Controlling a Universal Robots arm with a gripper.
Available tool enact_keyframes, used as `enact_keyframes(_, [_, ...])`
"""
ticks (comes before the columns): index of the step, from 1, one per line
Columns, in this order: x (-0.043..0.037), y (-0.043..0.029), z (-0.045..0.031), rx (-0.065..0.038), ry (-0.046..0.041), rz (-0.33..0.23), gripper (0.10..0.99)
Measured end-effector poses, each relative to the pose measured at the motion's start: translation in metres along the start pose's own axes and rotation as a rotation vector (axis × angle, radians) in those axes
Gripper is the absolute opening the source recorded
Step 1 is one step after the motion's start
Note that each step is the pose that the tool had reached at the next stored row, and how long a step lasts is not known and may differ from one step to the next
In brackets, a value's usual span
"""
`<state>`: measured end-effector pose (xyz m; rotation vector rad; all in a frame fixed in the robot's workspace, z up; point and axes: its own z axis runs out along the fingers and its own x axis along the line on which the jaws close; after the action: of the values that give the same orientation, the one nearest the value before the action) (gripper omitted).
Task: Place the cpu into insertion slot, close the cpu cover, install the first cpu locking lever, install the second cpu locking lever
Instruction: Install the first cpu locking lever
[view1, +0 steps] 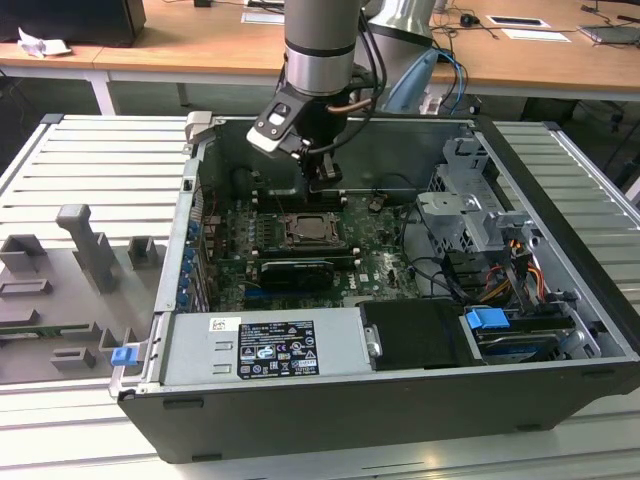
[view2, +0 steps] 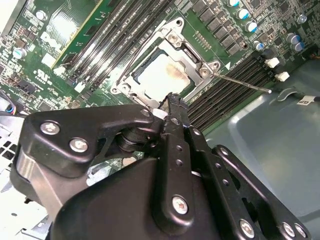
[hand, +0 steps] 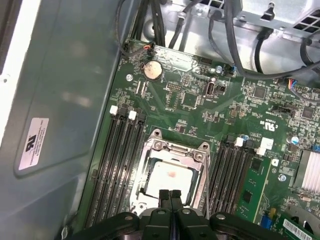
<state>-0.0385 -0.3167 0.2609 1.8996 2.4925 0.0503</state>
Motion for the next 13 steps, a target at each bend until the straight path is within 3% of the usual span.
enact_keyframes(13, [-0.0001,0.0,0.0,0.001,0.0027,-0.09,0.106])
